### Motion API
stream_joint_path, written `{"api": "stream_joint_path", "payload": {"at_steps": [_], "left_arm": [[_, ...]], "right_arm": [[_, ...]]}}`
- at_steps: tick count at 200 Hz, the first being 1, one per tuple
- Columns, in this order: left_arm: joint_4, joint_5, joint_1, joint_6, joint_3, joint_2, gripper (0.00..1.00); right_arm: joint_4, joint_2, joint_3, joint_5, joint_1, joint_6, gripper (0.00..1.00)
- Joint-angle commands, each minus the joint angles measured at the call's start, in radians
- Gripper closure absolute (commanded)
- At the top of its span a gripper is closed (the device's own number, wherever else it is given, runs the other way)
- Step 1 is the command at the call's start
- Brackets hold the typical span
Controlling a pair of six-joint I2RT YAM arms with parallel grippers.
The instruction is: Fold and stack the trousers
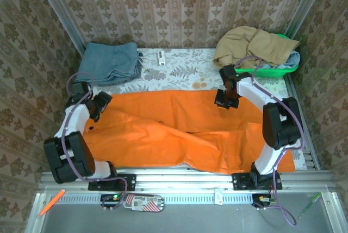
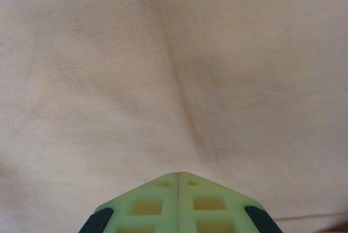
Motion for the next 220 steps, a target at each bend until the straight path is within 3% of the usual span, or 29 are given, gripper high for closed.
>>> {"api": "stream_joint_path", "payload": {"at_steps": [1,44,142,177,220], "left_arm": [[0.03,-0.017,-0.002,-0.021,0.023,0.096,0.2],[0.073,0.032,0.008,-0.027,0.108,0.297,0.21],[0.062,0.119,-0.071,0.067,0.384,0.531,0.2],[0.024,0.074,-0.08,0.102,0.389,0.508,0.17],[0.018,0.013,-0.006,0.079,0.253,0.384,0.15]], "right_arm": [[0.039,0.072,0.03,-0.053,-0.024,0.013,1.0],[0.073,0.154,0.027,-0.066,-0.103,0.013,1.0],[0.115,0.21,0.017,-0.086,-0.337,0.055,1.0],[0.116,0.181,0.013,-0.051,-0.379,0.055,1.0],[0.136,0.137,0.022,-0.097,-0.388,0.059,1.0]]}}
